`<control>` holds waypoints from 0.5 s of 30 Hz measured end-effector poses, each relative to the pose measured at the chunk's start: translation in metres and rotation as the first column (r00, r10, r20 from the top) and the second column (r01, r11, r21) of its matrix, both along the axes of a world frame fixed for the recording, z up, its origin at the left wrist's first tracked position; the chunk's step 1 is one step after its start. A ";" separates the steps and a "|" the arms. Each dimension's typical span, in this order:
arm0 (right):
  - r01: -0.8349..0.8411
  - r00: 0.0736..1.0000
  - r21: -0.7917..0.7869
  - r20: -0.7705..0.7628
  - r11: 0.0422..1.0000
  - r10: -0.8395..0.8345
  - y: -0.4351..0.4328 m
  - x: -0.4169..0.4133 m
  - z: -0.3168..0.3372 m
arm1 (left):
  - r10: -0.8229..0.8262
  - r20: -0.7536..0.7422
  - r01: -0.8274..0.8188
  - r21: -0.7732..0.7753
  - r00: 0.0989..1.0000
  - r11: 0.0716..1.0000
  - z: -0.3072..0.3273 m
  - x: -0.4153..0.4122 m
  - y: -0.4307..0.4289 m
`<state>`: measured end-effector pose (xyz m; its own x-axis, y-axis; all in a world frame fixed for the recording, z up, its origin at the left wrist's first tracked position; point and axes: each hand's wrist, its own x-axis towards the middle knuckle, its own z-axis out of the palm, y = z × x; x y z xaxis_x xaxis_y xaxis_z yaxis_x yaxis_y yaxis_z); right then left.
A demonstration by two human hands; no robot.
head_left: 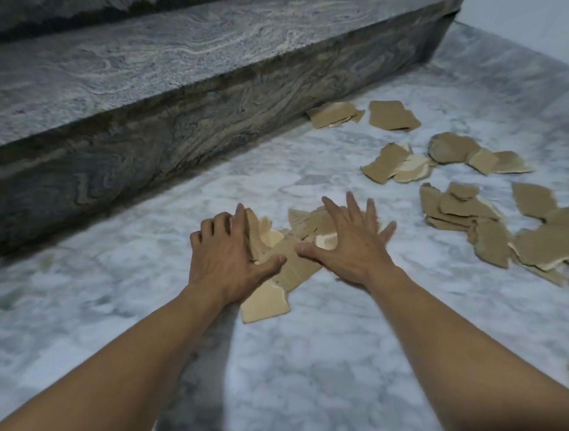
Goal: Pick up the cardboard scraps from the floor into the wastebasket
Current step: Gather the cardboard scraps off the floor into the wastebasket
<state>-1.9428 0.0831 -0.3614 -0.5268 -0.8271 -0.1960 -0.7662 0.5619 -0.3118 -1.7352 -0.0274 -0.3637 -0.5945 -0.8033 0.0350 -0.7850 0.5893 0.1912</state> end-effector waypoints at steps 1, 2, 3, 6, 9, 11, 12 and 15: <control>0.047 0.998 0.039 0.050 0.998 -0.049 0.002 0.000 0.002 | 0.015 0.000 -0.015 0.005 1.000 1.000 0.000 0.001 0.003; 0.060 0.995 0.075 0.077 0.995 -0.065 0.003 0.002 0.004 | 0.025 -0.003 -0.025 0.006 1.000 1.000 0.001 0.002 0.007; 0.046 0.995 0.094 0.083 0.995 -0.054 0.003 0.005 0.005 | 0.027 -0.014 -0.027 0.008 1.000 1.000 0.002 0.002 0.010; -0.033 0.999 0.040 -0.003 0.999 0.033 -0.005 0.023 0.008 | 0.030 -0.079 -0.023 0.094 0.996 0.995 0.005 0.005 0.011; -0.045 0.998 0.028 -0.045 0.999 0.047 -0.010 0.028 0.016 | 0.069 -0.155 -0.037 0.196 0.986 0.980 0.006 0.006 0.012; -0.013 1.000 0.048 0.029 0.999 0.012 -0.010 0.029 0.019 | 0.096 -0.204 -0.051 0.216 0.974 0.975 0.007 0.007 0.015; 0.004 0.998 0.034 0.060 0.999 -0.006 -0.008 0.031 0.020 | 0.113 -0.227 -0.059 0.234 0.967 0.971 0.008 0.008 0.017; 0.017 0.996 -0.029 0.091 0.999 -0.014 0.000 0.043 0.023 | 0.181 -0.287 -0.079 0.335 0.941 0.939 0.013 0.010 0.021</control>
